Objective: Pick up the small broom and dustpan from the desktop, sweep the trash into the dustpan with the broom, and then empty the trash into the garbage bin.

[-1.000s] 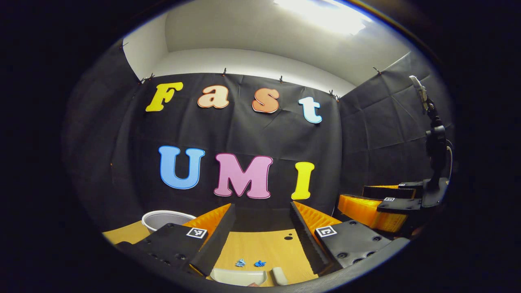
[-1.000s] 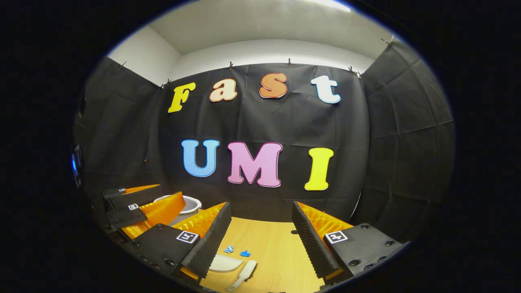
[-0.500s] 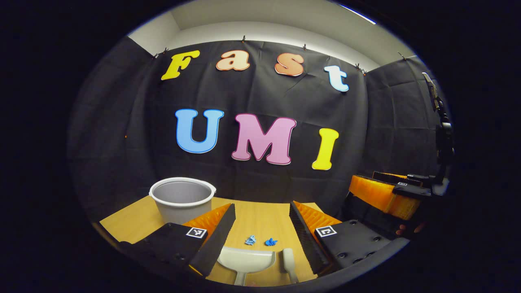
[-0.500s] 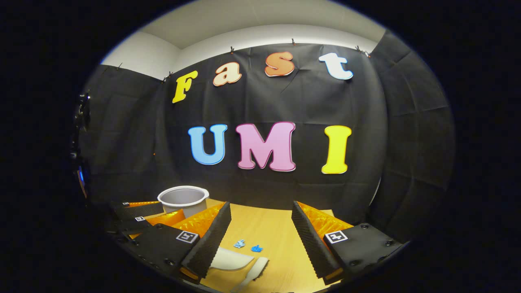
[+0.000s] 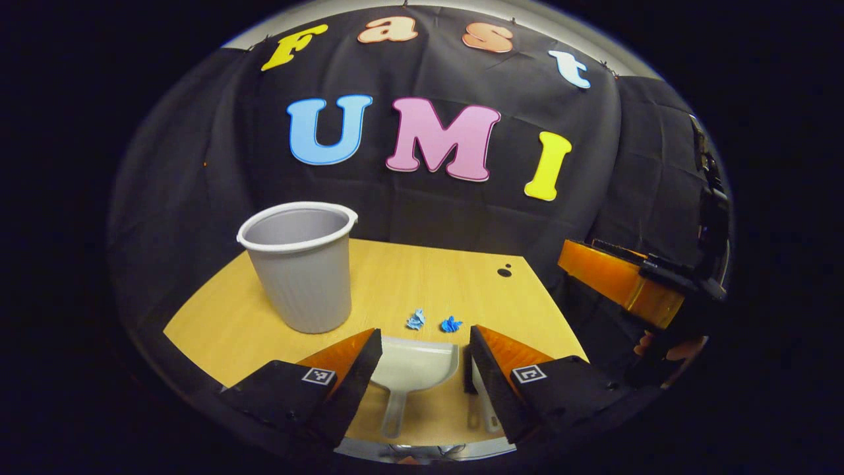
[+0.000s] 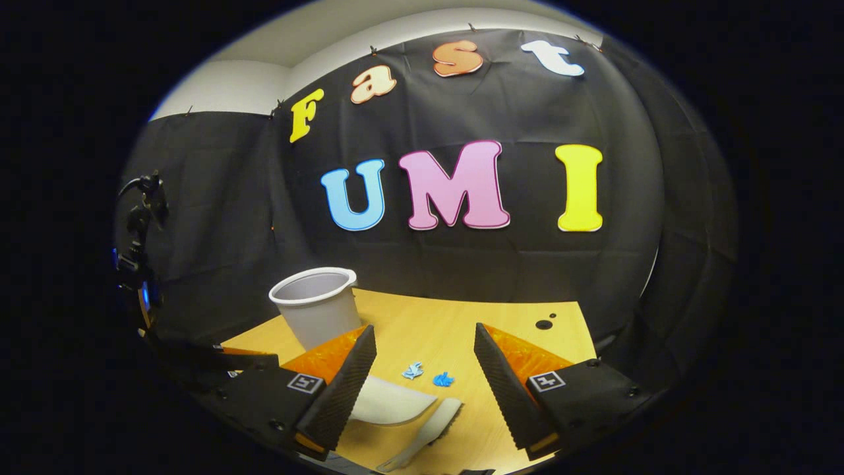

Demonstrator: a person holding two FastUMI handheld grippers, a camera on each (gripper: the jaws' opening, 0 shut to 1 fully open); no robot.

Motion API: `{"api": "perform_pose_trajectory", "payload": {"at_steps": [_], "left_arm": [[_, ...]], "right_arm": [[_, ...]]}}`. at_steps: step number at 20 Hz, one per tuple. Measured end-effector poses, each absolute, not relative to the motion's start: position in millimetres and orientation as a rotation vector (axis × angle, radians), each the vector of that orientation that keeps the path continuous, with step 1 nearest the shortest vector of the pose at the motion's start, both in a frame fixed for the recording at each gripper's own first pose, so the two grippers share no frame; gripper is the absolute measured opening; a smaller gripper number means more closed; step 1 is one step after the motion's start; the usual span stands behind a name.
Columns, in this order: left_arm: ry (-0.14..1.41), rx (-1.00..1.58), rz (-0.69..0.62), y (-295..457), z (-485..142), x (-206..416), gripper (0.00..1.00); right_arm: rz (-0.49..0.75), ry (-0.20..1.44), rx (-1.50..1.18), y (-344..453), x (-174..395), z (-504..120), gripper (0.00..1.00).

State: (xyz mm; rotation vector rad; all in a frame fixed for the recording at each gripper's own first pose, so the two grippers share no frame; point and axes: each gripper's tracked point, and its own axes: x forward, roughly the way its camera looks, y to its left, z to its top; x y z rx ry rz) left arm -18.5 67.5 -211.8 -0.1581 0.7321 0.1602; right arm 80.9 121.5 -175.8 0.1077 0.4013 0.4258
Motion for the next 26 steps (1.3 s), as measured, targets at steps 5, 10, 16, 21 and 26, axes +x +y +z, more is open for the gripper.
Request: {"api": "perform_pose_trajectory", "payload": {"at_steps": [5,10,16,21,26], "left_arm": [[0.995,-0.167,0.107,79.0,-260.3,-39.0,0.82],[1.133,-0.187,0.041,82.9,-296.4,-55.3,0.82],[1.303,-0.258,-0.041,99.4,-348.6,-66.7,0.83],[1.387,-0.185,-0.02,111.7,-360.2,-60.8,0.82],[1.537,-0.211,0.022,101.0,-381.6,-59.5,0.81]], "right_arm": [[0.384,0.598,0.11,124.5,60.7,-234.8,0.94],[0.172,0.896,0.169,117.0,30.3,-304.5,0.95],[0.048,1.245,0.223,140.3,-21.0,-373.3,0.95],[0.038,1.386,0.191,132.9,-29.6,-409.7,0.95],[0.052,1.465,0.223,139.3,-25.7,-429.2,0.95]]}}
